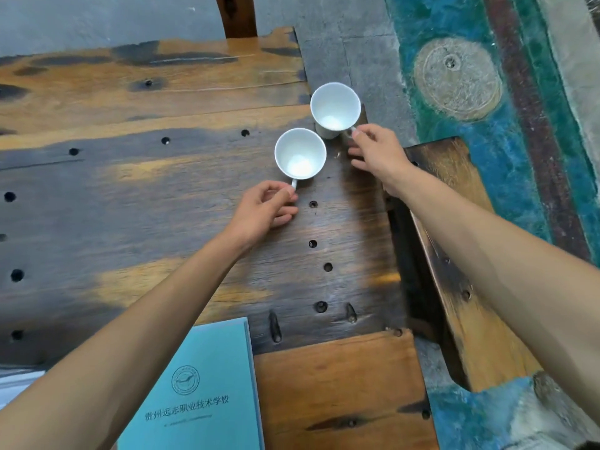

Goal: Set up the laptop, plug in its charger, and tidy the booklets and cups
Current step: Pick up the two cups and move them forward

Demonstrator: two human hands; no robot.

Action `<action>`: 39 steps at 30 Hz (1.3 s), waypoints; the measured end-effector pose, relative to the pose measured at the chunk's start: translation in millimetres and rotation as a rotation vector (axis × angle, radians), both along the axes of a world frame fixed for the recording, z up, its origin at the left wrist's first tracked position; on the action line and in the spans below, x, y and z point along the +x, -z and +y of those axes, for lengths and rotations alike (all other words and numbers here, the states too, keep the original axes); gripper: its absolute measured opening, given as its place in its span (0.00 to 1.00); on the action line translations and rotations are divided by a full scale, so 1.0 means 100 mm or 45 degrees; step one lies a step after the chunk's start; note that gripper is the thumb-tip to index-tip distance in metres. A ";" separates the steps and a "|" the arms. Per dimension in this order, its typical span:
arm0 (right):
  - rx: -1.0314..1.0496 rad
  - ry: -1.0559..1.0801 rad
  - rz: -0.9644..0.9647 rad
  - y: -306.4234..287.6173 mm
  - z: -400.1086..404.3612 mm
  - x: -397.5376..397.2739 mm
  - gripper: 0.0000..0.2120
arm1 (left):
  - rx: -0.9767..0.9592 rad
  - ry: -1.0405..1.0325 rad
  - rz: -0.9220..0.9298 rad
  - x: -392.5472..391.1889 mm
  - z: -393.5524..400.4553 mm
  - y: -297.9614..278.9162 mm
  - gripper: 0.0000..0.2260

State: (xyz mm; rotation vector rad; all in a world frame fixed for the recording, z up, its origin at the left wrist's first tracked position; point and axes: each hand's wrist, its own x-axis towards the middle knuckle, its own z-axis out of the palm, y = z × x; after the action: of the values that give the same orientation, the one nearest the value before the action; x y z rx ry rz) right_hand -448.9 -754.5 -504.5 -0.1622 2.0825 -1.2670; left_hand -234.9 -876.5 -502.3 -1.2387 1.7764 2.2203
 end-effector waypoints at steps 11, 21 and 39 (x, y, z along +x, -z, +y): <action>-0.126 0.028 -0.037 0.05 -0.01 0.00 0.10 | 0.159 0.013 -0.047 -0.18 0.05 0.02 0.10; -0.355 0.236 -0.242 -0.10 0.37 0.55 0.11 | 0.152 -0.114 -0.068 0.16 0.33 -0.21 0.09; -0.360 0.212 -0.396 -0.70 2.04 2.45 0.08 | -0.008 -0.138 -0.013 2.14 1.37 -0.89 0.09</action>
State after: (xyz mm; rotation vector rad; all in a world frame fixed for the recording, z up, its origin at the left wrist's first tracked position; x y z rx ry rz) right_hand -204.2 -550.3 -434.9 0.0816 1.6750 -1.5753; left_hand -21.2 -739.4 -412.9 -1.3773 1.7539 2.2611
